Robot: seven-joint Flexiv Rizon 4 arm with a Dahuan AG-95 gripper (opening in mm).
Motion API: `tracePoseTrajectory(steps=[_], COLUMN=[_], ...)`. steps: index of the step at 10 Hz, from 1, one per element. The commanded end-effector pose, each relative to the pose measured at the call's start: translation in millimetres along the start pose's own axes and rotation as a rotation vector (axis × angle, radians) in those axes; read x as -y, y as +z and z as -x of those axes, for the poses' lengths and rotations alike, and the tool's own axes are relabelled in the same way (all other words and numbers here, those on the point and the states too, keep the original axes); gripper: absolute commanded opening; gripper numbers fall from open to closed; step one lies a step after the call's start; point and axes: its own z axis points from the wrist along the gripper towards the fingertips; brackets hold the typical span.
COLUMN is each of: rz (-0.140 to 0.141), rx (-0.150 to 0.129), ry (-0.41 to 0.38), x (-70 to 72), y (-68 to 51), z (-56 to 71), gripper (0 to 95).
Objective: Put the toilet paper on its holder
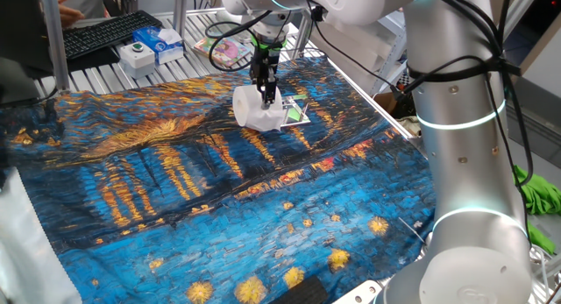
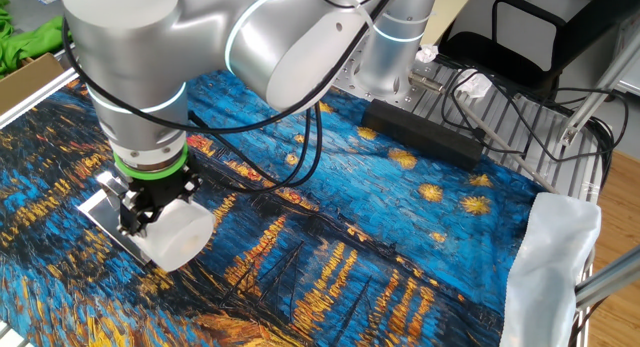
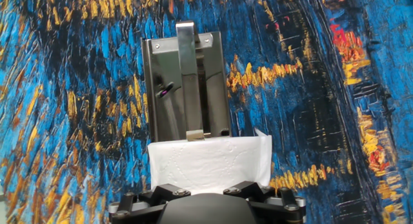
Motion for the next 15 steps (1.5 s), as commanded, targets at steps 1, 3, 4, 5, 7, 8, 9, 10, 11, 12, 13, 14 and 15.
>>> tracePoseTrajectory(steps=[1, 3, 4, 5, 7, 8, 9, 10, 11, 12, 13, 14, 15], rz=[0.000, 0.001, 0.001, 0.001, 0.003, 0.007, 0.007, 0.007, 0.006, 0.017, 0.021, 0.018, 0.018], rx=[0.001, 0.002, 0.002, 0.003, 0.009, 0.018, 0.022, 0.021, 0.019, 0.032, 0.037, 0.035, 0.035], ry=[0.021, 0.039, 0.044, 0.049, 0.058, 0.067, 0.069, 0.061, 0.041, 0.055, 0.071, 0.090, 0.097], x=[-0.3, -0.3, -0.3, -0.3, -0.3, -0.3, -0.3, -0.3, -0.3, -0.3, -0.3, -0.7, -2.0], y=[0.6, 0.6, 0.6, 0.6, 0.6, 0.6, 0.6, 0.6, 0.6, 0.6, 0.6, 1.1, 2.7], z=[0.2, 0.2, 0.2, 0.2, 0.2, 0.2, 0.2, 0.2, 0.2, 0.2, 0.2, 0.6, 1.7], gripper=[0.0, 0.0, 0.0, 0.0, 0.0, 0.0, 0.0, 0.0, 0.0, 0.0, 0.0, 0.0, 0.0])
